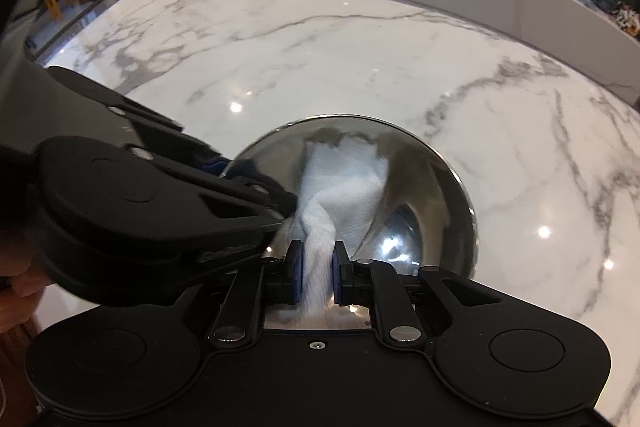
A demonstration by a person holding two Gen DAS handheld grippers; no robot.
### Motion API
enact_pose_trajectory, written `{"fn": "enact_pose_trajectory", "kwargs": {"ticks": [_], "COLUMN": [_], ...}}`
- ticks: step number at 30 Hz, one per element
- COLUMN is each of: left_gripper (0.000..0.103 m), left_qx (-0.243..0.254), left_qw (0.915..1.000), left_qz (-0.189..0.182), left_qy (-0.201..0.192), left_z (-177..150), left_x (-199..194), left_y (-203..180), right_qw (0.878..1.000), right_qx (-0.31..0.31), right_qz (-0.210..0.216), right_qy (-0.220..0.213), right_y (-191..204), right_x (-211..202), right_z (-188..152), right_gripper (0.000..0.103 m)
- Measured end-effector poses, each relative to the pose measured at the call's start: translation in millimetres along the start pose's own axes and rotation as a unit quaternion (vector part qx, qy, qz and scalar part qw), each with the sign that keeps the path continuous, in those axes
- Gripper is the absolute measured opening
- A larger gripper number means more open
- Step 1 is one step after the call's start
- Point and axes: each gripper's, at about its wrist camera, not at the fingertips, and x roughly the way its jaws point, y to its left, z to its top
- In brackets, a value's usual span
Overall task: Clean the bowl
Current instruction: 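Keep wiping the bowl interior with the cloth in the right gripper while the left gripper steadies the bowl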
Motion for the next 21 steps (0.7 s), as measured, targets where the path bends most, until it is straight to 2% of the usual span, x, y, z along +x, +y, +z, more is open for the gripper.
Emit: {"fn": "enact_pose_trajectory", "kwargs": {"ticks": [4,8,12,17,21], "left_gripper": [0.013,0.014,0.022,0.023,0.023], "left_qx": [-0.005,-0.005,-0.023,-0.041,-0.043], "left_qw": [1.0,1.0,0.9996,0.9985,0.9984], "left_qz": [-0.003,0.0,-0.009,-0.029,-0.029], "left_qy": [-0.003,-0.004,0.013,0.02,0.023], "left_z": [0.8,0.6,-1.3,-1.9,-2.0], "left_x": [-1.3,-0.9,1.3,1.8,2.2], "left_y": [2.4,0.7,3.5,8.1,8.7], "right_qw": [0.999,0.999,0.999,0.999,0.999], "right_qx": [-0.019,-0.013,-0.017,-0.019,-0.022], "right_qz": [-0.049,-0.047,-0.049,-0.048,-0.05], "right_qy": [-0.001,0.0,0.0,-0.001,-0.001], "right_y": [0.0,-2.8,-1.9,-3.1,-3.4], "right_x": [-1.1,-0.7,-0.5,-1.3,-0.8], "right_z": [-1.5,-1.7,-2.2,-3.3,-3.0], "right_gripper": [0.012,0.012,0.012,0.012,0.012]}}
